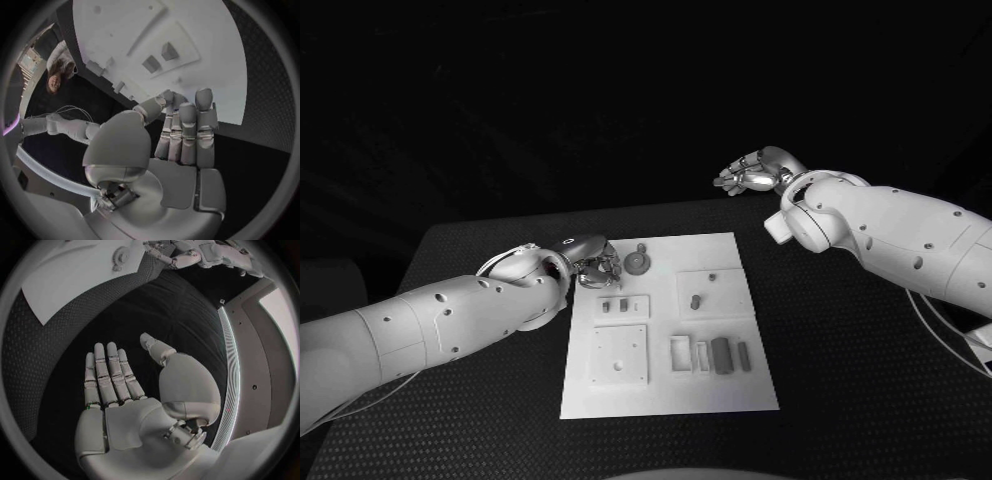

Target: Assemble the parts on the task board

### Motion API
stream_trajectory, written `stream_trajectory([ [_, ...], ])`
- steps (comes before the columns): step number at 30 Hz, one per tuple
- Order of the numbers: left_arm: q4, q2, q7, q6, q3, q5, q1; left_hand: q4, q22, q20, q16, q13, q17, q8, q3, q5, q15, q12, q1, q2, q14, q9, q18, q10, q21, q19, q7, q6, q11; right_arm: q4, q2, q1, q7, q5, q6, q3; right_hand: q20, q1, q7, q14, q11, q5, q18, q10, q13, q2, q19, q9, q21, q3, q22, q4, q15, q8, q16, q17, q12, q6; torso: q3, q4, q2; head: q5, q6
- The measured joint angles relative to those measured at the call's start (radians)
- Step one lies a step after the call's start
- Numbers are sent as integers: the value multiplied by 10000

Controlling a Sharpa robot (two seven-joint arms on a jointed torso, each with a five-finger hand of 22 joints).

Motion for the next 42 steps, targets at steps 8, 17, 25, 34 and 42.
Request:
stream_trajectory([
  [8, -33, -3, -3, 335, -3, 166, 0, 0, 8, 2, -1, 10, 1, -11, -2, -3, -20, -4, -8, -9, 21, -10, 0, 0, 0, 1, -3, -3, 0, 3, 4, 0, -1, 0, 5, 0, 0, 0, 0, 0, 0, 0, 0, 0, 1, 0, 0, 0, 0, 0, 9, 0, 0, 0, 0, -1, 0, 0, -6, -8, 7, 18, -23],
  [17, -206, 83, -4, 582, -5, 370, 0, -1, 6, 4, 42, 12, 1, -20, -3, -20, -29, -20, -73, 24, 31, -15, 0, 0, 0, 1, 3, 2, -1, 2, 7, 0, -2, 0, 8, 0, 0, 0, 0, 0, 0, 0, 0, 0, -8, 0, 0, 1, -40, 0, 17, 0, 0, 0, 0, -1, 0, 0, -2, -15, 10, 29, -37],
  [25, -304, 169, -11, 722, -6, 448, 1, -13, 5, 7, 43, 11, 1, -4, -17, 22, -30, -38, -72, 26, 33, -12, 0, -3, 0, 3, 16, 12, -3, 2, 11, 0, -2, 0, 10, 0, 0, 0, 0, 0, 0, 0, 0, 0, -7, 0, 0, 1, -40, 0, 17, 0, 0, 0, 0, -2, 0, 0, 5, -20, 6, 26, -46],
  [34, -399, 287, -13, 826, -6, 462, 1, -14, 4, -14, 42, 9, 1, 1, -19, 20, -31, -41, -56, 37, 34, -14, -1, -6, 0, -20, 30, -4, -6, 0, 18, 0, -2, 0, 12, 0, 0, 0, 0, 0, 0, 0, 0, 0, -6, 0, 0, -7, -40, 0, 26, 0, 0, 0, 0, 7, 39, 0, 5, -24, 5, 6, -61],
  [42, -550, 379, -17, 885, -1, 476, 11, -6, 4, -14, 40, 46, 1, -17, -11, 1, -31, -49, -52, 57, 35, -31, -5, -7, 0, -20, 29, -8, -7, 0, 18, 0, -2, 0, 13, 0, 0, 0, 0, 0, 0, 0, 0, 0, -16, 0, 0, -7, -40, 0, 35, 0, 0, 0, 0, 6, 39, 0, 11, -22, 5, -2, -61],
])
